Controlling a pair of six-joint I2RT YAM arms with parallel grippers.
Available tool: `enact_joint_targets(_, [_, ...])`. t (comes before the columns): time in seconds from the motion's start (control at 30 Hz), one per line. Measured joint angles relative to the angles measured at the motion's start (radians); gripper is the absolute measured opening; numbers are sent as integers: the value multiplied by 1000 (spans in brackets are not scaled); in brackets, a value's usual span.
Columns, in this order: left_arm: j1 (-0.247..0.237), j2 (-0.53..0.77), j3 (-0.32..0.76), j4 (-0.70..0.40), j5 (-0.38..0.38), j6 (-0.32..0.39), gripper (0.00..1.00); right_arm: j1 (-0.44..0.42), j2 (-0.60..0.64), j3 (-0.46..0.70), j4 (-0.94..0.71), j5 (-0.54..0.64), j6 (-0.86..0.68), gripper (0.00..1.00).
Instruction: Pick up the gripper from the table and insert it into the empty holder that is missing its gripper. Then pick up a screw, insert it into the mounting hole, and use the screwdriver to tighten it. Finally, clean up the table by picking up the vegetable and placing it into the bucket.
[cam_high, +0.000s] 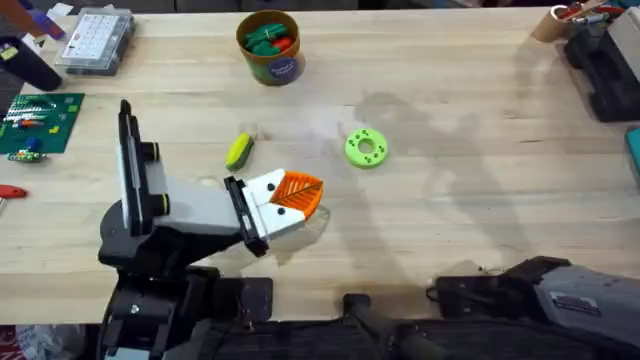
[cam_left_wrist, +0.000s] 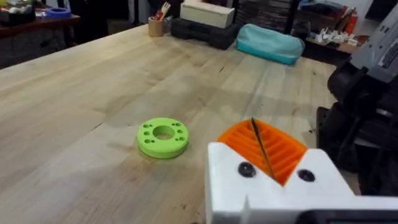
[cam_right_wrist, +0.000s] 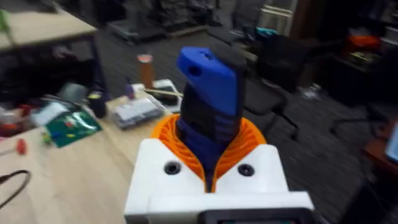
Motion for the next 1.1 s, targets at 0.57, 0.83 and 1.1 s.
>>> enact_joint_targets(0.57, [0,0,0,0,0,0,5,2,-12,-393,923,-328,378,18])
enact_joint_targets(0.83, [0,0,0,0,0,0,5,10,-12,-471,1098,-440,580,17])
enact_joint_targets(1.1, [0,0,0,0,0,0,5,72,-13,-472,1156,-536,647,17])
